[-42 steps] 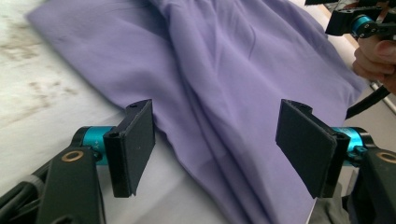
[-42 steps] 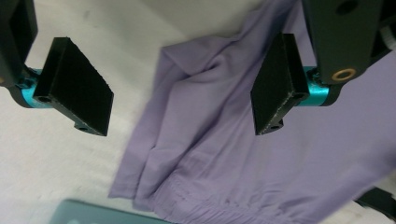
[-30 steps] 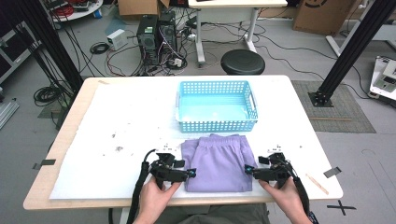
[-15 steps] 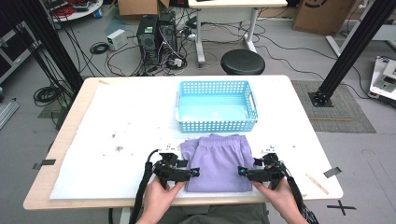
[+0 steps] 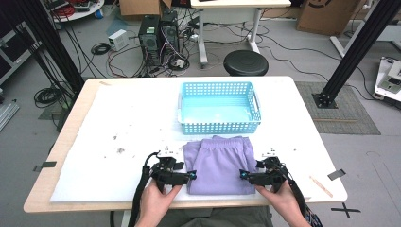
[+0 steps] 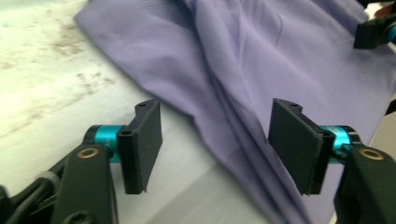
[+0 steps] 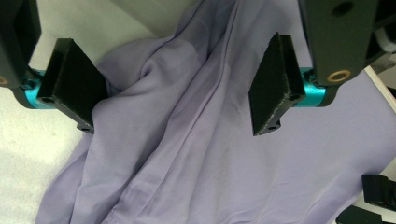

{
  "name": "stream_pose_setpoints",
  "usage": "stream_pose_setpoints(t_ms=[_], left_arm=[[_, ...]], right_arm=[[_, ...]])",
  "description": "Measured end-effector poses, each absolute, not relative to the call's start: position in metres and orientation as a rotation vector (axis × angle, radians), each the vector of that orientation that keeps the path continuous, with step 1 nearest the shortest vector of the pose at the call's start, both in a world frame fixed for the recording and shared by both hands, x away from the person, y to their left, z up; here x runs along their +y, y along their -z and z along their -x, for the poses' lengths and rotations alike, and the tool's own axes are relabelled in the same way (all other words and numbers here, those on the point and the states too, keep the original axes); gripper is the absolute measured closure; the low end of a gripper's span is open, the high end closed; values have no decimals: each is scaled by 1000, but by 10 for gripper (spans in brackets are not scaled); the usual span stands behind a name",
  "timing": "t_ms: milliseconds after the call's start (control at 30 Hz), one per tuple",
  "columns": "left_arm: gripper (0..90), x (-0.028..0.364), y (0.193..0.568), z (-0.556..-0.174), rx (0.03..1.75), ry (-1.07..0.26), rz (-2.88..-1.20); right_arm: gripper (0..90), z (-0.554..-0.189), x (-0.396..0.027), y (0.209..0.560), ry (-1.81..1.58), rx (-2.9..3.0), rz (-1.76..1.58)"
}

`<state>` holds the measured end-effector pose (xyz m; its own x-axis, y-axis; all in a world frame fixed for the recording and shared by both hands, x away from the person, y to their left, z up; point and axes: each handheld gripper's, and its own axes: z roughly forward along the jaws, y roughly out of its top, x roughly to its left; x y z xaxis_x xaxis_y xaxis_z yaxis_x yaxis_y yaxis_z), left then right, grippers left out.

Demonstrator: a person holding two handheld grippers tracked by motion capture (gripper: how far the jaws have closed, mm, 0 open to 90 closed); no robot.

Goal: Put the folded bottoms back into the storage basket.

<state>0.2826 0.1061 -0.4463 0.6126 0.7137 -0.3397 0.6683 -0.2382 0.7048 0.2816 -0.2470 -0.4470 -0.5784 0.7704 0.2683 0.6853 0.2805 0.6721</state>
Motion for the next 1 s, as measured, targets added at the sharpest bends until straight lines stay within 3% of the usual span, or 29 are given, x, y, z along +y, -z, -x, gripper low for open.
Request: stream_pose_setpoints(t_ms=[133,267,633,833,1000], left_arm=[[383,95,448,-285,1079,-42,-1943],[467,90,449,-289,1066,-16,-1943],[623,75,450,-294,1054,-20,-1961],[769,71,450,-300,1033,2,-1979],[835,73,447,-302,979,-2,-2008]], right_arm=[[233,-281,-246,447,-1190,2425,-1392],[314,-282,-243,447,-1199,2438,-1369],[572,-281,-236,447,-1167,2430,-1358],[789,-284,-235,447,-1171,2475,-1339],[847,-287,-237,445,-1194,2509,-1325]])
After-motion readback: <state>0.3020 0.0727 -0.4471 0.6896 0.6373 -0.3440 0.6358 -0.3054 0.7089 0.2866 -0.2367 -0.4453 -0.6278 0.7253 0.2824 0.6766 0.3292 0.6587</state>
